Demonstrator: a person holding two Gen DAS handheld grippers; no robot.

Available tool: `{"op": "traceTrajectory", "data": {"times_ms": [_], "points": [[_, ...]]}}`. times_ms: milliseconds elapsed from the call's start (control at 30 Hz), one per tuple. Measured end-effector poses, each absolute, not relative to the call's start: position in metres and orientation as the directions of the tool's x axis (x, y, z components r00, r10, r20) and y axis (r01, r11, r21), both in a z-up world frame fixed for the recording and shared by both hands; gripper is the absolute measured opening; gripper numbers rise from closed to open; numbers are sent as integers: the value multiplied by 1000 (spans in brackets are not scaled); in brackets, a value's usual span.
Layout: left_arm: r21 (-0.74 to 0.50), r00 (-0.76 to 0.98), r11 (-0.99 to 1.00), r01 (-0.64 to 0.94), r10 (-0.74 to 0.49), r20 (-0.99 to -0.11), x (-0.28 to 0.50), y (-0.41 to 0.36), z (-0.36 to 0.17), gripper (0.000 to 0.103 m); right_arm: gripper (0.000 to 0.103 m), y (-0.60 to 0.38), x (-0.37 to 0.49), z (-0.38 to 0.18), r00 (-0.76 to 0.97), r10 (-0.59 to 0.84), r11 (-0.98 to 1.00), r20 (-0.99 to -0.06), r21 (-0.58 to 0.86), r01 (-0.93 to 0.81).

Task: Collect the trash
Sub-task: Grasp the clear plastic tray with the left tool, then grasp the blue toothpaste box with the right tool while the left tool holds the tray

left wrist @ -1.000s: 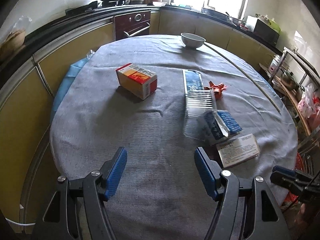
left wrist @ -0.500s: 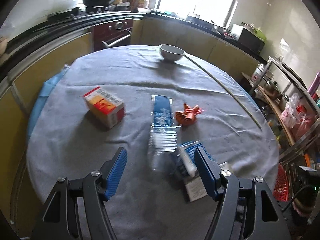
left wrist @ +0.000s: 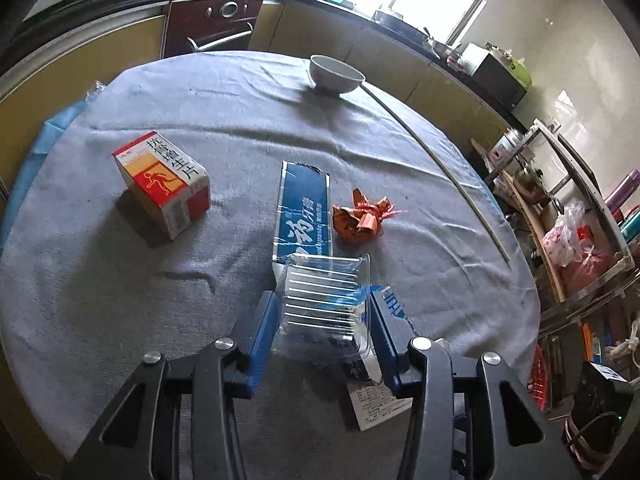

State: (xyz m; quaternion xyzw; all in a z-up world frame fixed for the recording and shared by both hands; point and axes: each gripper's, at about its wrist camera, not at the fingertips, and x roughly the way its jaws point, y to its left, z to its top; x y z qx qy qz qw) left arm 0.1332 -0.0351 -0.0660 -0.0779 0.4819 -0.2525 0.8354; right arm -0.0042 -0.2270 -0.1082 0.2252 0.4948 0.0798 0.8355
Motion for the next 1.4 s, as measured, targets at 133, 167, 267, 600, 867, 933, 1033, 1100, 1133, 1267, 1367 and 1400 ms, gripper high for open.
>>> {"op": "traceTrajectory", "data": {"times_ms": [133,167,267,600,867,933,1033,1100,1133,1267,1367,1400], "points": [[-383,415,855,350,-508,-754,131,-31,-65,47,58,-225,-1,-102,516,324,902,-793,423,83],[-385,418,855,348,-509,-752,131,-30,-65,46,58,-225,2,-99,521,318,905,-792,417,81],[-393,434,852,346,-517,-738,125,-19,-58,46,58,-223,9,-91,536,304,915,-787,398,67],[-341,524,890,304,-455,-720,105,30,-36,47,68,-200,52,-77,595,304,933,-744,360,-27],[-320,550,910,262,-413,-725,105,47,-35,47,74,-173,86,-79,612,256,960,-748,271,-70],[-314,550,913,261,-408,-728,104,47,-35,47,75,-164,95,-82,611,226,971,-759,225,-80],[-307,554,915,263,-403,-728,104,46,-35,47,75,-154,104,-89,590,216,976,-778,196,-99],[-309,554,914,264,-405,-727,103,45,-34,47,75,-148,109,-95,580,170,985,-796,145,-91],[-308,554,914,265,-406,-727,103,45,-34,47,75,-146,111,-98,576,156,988,-802,129,-88],[-308,549,913,269,-408,-730,101,42,-33,47,74,-145,114,-104,586,131,991,-800,112,-69],[-304,546,912,275,-409,-731,99,38,-32,47,73,-147,111,-103,594,130,991,-794,111,-69],[-306,544,910,278,-412,-731,98,37,-31,47,72,-148,109,-101,598,132,991,-791,111,-73]]}}
